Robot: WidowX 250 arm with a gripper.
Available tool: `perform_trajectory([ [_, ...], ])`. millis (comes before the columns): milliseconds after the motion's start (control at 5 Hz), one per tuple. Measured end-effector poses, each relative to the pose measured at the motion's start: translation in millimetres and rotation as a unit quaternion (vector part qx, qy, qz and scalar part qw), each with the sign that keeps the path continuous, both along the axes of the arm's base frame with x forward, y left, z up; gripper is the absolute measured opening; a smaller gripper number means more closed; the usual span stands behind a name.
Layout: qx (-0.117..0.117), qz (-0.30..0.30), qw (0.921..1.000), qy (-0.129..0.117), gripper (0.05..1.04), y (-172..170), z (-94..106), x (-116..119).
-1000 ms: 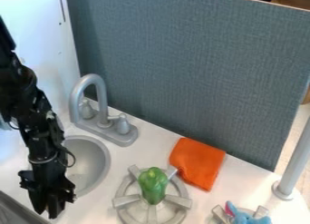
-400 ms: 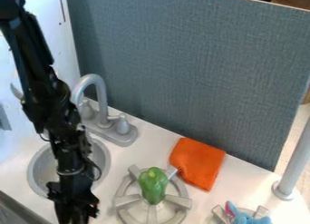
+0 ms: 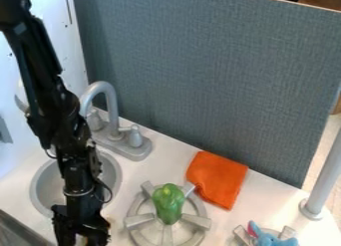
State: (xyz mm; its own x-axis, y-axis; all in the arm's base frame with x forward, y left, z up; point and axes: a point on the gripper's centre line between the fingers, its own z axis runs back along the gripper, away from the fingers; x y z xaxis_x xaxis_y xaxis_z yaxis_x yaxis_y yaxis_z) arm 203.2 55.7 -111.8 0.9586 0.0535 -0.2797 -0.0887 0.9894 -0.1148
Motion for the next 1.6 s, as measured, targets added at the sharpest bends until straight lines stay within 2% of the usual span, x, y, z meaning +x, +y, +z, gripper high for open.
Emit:
perform_trajectory([
  [200,0.006,0.002,0.9988,-0.049,1.011,-1.4,27.8,6.5],
  [400,0.001,-0.028,0.9937,-0.108,1.009,-18.0,65.4,9.2],
  [600,-0.003,-0.065,0.985,-0.159,1.008,-45.5,84.3,16.2],
  [800,-0.031,-0.13,0.9725,-0.191,1.004,-78.2,102.3,23.4],
  [1200,-0.077,-0.213,0.9497,-0.217,1.003,-138.5,118.1,44.7],
  [1400,-0.079,-0.227,0.9419,-0.234,1.003,-169.7,113.3,58.6],
  [1600,-0.067,-0.211,0.9471,-0.232,1.003,-198.7,99.7,69.7],
])
